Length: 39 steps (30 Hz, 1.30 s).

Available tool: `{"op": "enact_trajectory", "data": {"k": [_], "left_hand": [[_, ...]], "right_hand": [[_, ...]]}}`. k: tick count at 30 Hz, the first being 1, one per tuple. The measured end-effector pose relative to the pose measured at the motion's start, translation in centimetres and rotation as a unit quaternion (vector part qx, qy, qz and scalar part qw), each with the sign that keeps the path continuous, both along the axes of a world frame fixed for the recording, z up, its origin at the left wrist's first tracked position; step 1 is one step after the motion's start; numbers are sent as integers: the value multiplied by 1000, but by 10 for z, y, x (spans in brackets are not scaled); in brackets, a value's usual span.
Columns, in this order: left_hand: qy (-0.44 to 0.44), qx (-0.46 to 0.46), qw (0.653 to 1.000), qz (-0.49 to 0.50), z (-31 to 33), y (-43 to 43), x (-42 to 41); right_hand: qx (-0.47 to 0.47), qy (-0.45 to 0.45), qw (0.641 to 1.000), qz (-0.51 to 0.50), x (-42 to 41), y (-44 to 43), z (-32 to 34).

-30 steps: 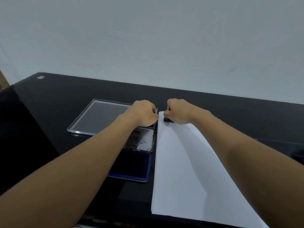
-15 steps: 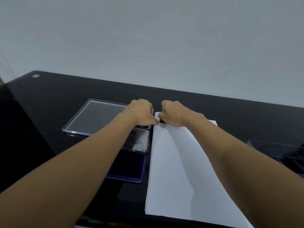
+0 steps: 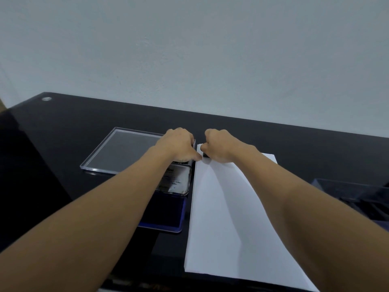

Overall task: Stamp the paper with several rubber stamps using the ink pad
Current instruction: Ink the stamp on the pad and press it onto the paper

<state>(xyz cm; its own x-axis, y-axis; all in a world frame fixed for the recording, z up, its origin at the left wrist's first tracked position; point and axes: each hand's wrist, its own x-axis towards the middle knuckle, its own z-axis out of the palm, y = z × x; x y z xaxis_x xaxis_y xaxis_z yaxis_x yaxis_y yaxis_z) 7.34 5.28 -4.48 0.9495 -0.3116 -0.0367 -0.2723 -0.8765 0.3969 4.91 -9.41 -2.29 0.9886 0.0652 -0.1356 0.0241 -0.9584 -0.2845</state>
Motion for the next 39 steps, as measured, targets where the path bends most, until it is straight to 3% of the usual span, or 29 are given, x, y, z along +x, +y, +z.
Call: {"op": "enact_trajectory", "data": {"k": [13,39], "left_hand": [[8,-7,1000,12,-2,0,2],[8,-5,1000,10,-2,-1,2]], "right_hand": [[10,4,1000,-16,4,1,-1],[19,-73,996,-47,-8,7,-12]]}}
